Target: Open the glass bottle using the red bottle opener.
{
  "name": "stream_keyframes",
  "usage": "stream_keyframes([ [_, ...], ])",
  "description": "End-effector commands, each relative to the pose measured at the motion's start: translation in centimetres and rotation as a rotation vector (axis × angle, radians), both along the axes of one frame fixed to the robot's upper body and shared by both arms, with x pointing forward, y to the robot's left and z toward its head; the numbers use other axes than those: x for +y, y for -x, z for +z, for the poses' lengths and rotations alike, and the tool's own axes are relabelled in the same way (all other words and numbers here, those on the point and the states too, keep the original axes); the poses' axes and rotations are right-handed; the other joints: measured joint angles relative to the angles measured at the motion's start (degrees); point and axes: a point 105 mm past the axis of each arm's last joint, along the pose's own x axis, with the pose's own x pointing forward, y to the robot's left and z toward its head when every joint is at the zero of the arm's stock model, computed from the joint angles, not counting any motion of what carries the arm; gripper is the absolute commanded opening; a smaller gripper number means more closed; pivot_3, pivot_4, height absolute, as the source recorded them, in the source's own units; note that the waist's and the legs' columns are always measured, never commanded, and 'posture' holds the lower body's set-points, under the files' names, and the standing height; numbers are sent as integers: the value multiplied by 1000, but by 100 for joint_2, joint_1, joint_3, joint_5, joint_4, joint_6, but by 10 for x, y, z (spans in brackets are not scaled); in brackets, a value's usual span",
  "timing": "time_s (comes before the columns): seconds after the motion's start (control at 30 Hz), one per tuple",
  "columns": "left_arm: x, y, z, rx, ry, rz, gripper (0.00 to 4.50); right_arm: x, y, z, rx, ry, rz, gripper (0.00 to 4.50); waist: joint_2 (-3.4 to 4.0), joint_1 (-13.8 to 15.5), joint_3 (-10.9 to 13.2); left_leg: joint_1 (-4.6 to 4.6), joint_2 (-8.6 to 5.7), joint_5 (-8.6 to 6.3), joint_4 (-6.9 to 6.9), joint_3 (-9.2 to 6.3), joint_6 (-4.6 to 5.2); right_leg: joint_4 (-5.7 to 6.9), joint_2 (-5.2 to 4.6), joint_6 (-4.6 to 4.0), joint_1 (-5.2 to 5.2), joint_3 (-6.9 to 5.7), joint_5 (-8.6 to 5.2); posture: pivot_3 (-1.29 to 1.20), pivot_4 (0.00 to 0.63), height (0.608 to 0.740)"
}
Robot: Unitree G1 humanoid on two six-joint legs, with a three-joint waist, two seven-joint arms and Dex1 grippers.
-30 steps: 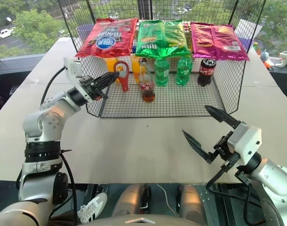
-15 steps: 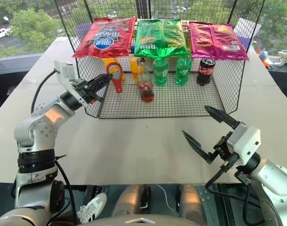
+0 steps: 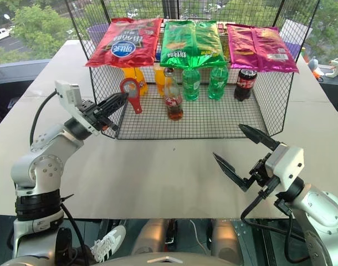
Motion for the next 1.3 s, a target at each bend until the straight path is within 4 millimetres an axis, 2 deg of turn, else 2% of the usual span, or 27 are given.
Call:
stream_keyframes([
  [0.03,3,7,11,-73,9,-5,33,-1,1,4,-10,-11,5,4500,0,0,0,-1,0,0,0,0,0,0,1,0,-1,0,0,0,150,740],
  [0.3,-5,10,10,-92,-2,-54,33,-4,1,0,8,-10,8,4500,0,0,0,-2,-2,0,0,1,0,0,2,0,-2,1,0,0,150,740],
  [0.53,-15,0,7,-86,-34,-57,33,-6,3,-5,15,-6,6,4500,-1,11,0,-3,-20,0,0,0,1,0,1,1,-2,1,0,0,150,740],
  [0.9,-18,-13,11,-81,-16,-27,33,-3,2,-4,17,-4,7,4500,-3,13,-1,-1,-22,1,0,-2,2,5,2,2,-1,1,1,0,150,740],
  [1.03,-15,4,13,-53,85,-122,33,-3,1,0,8,-8,1,4500,-3,3,-1,-1,-22,1,1,-1,2,5,2,2,-1,2,1,0,150,740],
  [1.17,-15,36,12,-4,164,-291,33,-4,0,5,-7,-38,-29,4500,-3,-6,-1,0,-16,1,1,0,1,6,4,2,-3,6,1,0,150,740],
  [1.3,-18,64,2,159,249,-461,33,-3,-7,2,72,-19,-71,4500,-3,3,-1,1,1,2,5,-1,1,12,2,1,-2,5,0,0,150,740],
])
